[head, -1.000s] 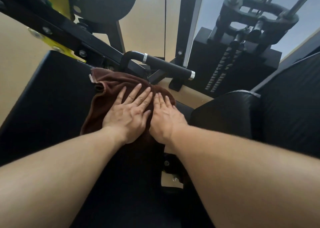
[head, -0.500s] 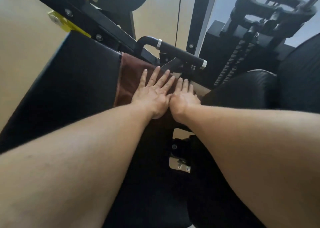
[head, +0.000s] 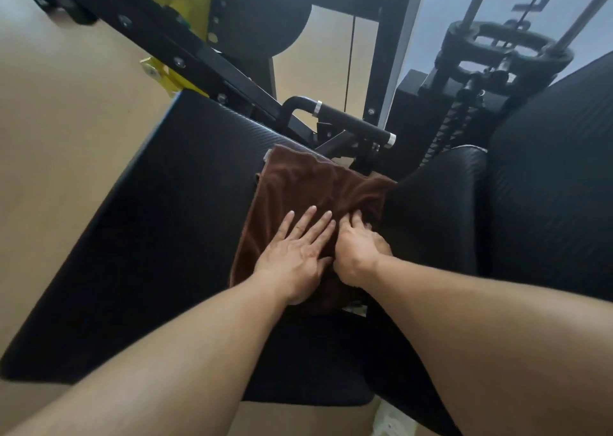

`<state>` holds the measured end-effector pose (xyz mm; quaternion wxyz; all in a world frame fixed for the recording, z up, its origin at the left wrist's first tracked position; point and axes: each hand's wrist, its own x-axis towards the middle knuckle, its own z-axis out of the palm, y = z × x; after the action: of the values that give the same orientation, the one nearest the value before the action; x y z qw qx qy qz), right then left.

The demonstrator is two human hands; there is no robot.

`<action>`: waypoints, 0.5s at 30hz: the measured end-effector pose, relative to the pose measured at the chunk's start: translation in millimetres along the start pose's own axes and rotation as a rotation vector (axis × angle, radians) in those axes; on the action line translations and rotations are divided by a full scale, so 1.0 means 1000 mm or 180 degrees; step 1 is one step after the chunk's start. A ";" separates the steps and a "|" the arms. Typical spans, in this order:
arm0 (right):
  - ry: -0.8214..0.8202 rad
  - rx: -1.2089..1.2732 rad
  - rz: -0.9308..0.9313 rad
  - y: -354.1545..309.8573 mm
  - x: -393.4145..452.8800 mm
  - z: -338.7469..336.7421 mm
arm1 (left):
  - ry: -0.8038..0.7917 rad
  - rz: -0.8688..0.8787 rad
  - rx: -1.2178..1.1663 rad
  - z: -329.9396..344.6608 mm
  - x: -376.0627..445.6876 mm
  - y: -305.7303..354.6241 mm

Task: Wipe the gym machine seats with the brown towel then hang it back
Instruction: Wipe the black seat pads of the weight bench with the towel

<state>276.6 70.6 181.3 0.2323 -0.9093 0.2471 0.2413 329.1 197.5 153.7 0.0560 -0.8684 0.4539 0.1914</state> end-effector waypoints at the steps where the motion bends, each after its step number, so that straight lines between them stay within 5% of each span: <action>1: -0.0024 0.0088 -0.0051 0.000 0.000 0.001 | 0.0067 -0.0042 0.0009 0.003 -0.009 -0.001; 10: -0.0454 -0.0002 -0.0956 -0.020 0.006 -0.006 | 0.0533 -0.1151 -0.0155 0.026 -0.087 0.007; 15: -0.0261 0.0122 -0.1096 -0.021 0.012 0.010 | 0.0442 -0.1375 -0.0054 0.031 -0.089 0.015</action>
<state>294.6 87.7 173.2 0.2974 -0.9229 0.0826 0.2301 262.8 265.3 160.1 0.0570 -0.9570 0.2585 0.1185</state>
